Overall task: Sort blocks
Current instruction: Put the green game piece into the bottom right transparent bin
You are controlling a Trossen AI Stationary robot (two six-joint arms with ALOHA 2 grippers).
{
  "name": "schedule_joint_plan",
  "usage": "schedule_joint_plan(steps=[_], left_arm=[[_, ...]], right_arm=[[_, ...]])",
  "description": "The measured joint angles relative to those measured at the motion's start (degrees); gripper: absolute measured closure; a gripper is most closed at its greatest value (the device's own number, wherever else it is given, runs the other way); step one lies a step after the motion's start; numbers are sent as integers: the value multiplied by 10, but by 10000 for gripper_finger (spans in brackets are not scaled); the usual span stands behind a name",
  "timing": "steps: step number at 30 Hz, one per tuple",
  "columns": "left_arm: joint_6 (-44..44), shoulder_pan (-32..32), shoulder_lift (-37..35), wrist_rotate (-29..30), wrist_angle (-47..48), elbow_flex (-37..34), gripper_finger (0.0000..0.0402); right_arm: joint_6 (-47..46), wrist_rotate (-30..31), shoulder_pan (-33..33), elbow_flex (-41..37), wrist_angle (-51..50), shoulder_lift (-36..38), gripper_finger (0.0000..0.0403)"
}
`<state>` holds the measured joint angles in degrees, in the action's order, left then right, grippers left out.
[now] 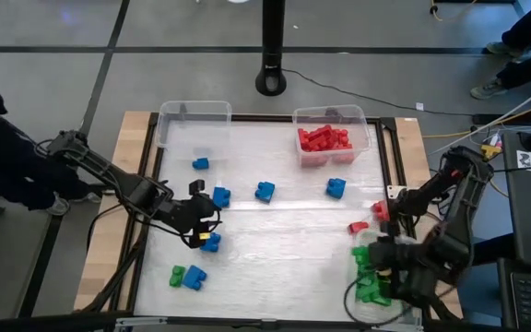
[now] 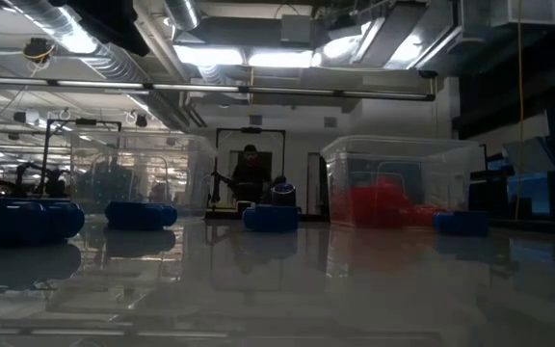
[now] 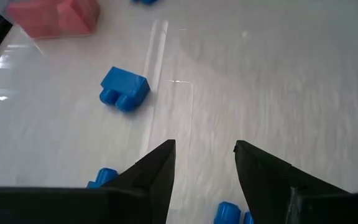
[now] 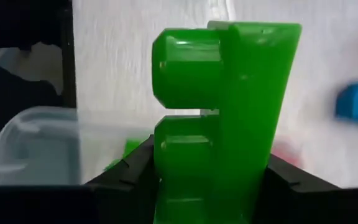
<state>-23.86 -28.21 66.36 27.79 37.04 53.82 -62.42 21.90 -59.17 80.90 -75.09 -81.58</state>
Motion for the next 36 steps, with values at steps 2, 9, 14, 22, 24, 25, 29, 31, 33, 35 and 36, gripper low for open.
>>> schedule_joint_plan(steps=[2, 9, 14, 22, 24, 25, 29, 31, 33, 35, 36], left_arm=[[0, 0, 2, 0, -2, 0, 244], [0, 0, 3, 0, -1, 0, 244], [-1, 0, 3, 0, -2, 0, 244], [-16, 0, 3, -2, 0, 0, 244], [-26, -1, 3, -10, 4, 0, 244], [-32, -4, 3, -16, 8, 0, 244], [-76, -27, 3, -24, 37, 0, 244], [-106, -44, 3, -25, 54, 0, 244], [-143, -63, 3, -32, 67, 0, 244], [-183, -87, 3, -42, 81, 0, 244], [-201, -101, 3, -45, 86, 0, 244]], right_arm=[[-66, -1, -27, -1, -11, -2, 229], [-233, -49, -90, -60, 3, -4, 195], [-274, -68, -94, -99, 16, -4, 168], [-177, -78, -48, -80, 10, 6, 123], [-125, -38, -31, -64, 12, 5, 118], [-96, -5, -22, -57, 14, 5, 117], [54, 141, 25, -47, 67, 5, 116], [155, 188, 51, -47, 103, 2, 116], [252, 212, 80, -47, 140, -8, 116], [335, 216, 107, -47, 179, -21, 116], [372, 215, 120, -47, 198, -29, 116]])
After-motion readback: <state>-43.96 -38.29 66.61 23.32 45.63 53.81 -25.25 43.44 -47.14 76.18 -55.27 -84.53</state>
